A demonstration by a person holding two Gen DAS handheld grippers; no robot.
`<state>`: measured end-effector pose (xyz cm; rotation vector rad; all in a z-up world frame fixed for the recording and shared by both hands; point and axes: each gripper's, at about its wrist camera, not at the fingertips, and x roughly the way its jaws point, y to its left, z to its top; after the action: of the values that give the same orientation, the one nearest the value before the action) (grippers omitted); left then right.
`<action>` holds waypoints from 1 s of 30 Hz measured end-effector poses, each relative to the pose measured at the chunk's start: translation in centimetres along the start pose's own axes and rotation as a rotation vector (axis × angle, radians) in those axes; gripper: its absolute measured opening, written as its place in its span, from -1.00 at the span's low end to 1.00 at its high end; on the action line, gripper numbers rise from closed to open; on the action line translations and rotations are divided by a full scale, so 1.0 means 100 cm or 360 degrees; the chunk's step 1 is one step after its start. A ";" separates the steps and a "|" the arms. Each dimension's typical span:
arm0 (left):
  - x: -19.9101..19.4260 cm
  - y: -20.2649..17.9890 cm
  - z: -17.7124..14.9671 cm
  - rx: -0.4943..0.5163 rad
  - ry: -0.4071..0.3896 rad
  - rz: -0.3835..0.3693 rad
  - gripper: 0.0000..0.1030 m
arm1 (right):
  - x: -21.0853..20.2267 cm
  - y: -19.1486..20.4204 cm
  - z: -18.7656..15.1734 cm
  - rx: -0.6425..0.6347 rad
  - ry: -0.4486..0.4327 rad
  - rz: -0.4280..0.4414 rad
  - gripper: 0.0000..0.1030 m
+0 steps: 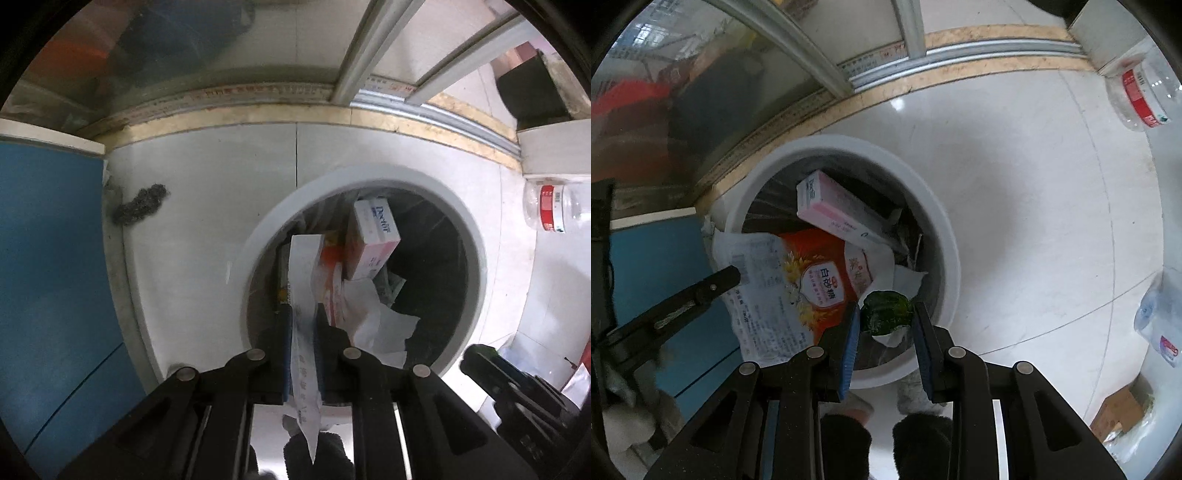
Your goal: Collect trash
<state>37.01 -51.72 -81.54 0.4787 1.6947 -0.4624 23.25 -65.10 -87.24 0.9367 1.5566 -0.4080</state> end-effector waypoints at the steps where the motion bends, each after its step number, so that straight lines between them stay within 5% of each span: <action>1: -0.003 0.003 -0.001 0.0000 -0.0016 0.0003 -0.34 | -0.001 0.000 0.000 -0.0003 0.0000 0.0003 -0.10; 2: -0.005 0.005 -0.003 0.0000 -0.0041 0.0003 -0.03 | -0.003 0.000 -0.001 -0.0006 -0.0009 0.0010 0.05; 3: -0.015 0.008 -0.006 -0.0006 -0.0082 0.0019 0.63 | -0.007 0.001 -0.003 -0.0007 -0.0028 0.0014 0.35; 4: -0.021 0.010 -0.008 -0.0007 -0.0125 0.0031 0.87 | -0.011 0.001 -0.004 -0.0012 -0.0042 0.0012 0.50; 10: -0.077 0.018 -0.039 0.0003 -0.0274 0.0146 0.92 | -0.055 0.007 -0.029 -0.0082 -0.0150 -0.0081 1.00; 21: -0.242 0.004 -0.131 0.0018 -0.0573 0.0193 0.96 | -0.230 0.036 -0.111 -0.0229 -0.0522 -0.0190 1.00; 30: -0.382 0.001 -0.233 0.0058 -0.0747 0.0071 0.96 | -0.405 0.058 -0.241 -0.0270 -0.0828 -0.0159 1.00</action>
<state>24.15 -41.15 -40.00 0.3963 1.2239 -0.5270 10.15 -57.74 -42.22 0.5632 1.1406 -0.5332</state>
